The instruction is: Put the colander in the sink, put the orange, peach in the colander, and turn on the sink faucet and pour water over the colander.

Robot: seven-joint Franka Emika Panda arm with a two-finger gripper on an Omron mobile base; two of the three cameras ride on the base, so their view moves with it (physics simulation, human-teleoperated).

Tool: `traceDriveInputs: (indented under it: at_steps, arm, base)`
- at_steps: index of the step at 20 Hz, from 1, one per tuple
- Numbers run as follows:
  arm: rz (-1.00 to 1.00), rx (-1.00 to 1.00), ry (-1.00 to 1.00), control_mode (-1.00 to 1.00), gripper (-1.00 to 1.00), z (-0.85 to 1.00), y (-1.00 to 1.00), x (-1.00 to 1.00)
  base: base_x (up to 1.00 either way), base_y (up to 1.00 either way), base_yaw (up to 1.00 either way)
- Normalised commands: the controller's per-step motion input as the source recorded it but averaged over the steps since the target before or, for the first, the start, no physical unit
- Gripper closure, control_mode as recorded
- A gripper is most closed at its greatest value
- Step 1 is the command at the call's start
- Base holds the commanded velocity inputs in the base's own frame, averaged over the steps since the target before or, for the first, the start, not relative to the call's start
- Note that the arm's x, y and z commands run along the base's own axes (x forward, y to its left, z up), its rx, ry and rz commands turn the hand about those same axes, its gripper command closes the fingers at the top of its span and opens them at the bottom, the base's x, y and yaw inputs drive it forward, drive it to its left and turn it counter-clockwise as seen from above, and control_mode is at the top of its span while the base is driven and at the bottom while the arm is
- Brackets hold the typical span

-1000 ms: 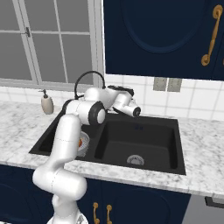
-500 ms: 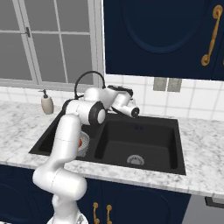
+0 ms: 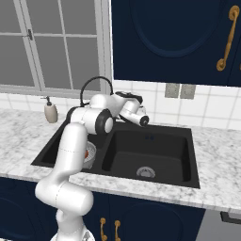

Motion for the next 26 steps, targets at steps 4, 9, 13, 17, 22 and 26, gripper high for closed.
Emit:
traceDriveInputs:
  at_steps: [4, 9, 13, 17, 22, 26]
  arm:
    - [0.00, 0.00, 0.05, -1.00, 1.00, 0.00, -0.25, 0.14]
    - [-0.05, 0.00, 0.07, -1.00, 1.00, 0.00, -0.48, 0.11]
    - [-0.02, 0.00, 0.06, -1.00, 1.00, 0.00, -0.70, 0.06]
    - [0.00, 0.00, 0.05, -1.00, 1.00, 0.00, -0.81, 0.02]
    - [0.00, 0.01, 0.01, -1.00, 1.00, 0.00, -0.89, 0.00]
    - [0.00, 0.03, 0.04, -1.00, 1.00, -0.02, -0.96, 0.01]
  base:
    - [0.00, 0.00, 0.00]
    - [0.00, 0.00, 0.00]
    - [0.00, 0.00, 0.00]
    - [0.00, 0.00, 0.00]
    - [0.00, 0.00, 0.00]
    - [0.00, 0.00, 0.00]
